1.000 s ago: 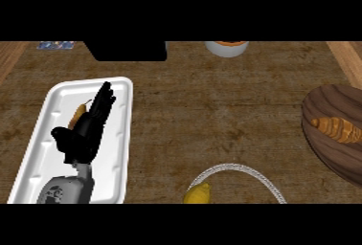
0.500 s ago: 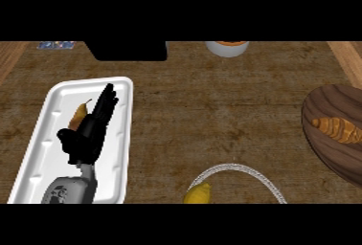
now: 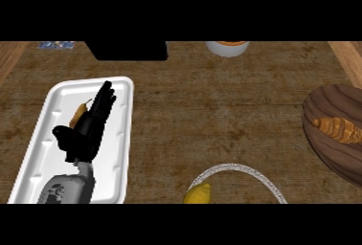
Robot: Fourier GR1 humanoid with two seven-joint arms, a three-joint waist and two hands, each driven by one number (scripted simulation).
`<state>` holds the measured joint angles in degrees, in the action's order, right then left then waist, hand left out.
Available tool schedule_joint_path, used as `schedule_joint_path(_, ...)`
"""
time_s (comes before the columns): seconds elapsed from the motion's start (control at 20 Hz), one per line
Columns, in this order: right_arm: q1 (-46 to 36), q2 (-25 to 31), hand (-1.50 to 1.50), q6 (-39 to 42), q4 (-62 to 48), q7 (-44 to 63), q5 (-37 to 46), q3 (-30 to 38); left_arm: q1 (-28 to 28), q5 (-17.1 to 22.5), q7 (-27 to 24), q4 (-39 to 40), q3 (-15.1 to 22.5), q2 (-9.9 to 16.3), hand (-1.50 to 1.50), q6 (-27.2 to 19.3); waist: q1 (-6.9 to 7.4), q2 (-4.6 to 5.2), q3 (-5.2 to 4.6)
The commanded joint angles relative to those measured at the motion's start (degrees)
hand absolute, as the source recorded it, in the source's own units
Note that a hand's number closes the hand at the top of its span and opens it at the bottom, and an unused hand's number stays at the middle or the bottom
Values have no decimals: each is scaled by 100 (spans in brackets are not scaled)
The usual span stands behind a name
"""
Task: Pick the croissant from the placemat and place it in the bowl
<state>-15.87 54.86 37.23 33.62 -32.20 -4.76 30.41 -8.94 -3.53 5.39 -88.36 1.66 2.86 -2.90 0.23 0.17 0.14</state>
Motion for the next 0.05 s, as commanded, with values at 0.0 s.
schedule_joint_path(0.0,-83,28,-150,704,-153,-661,-17,-84,89,93,-212,-70,-111,72,0,76,38,-3,-4)
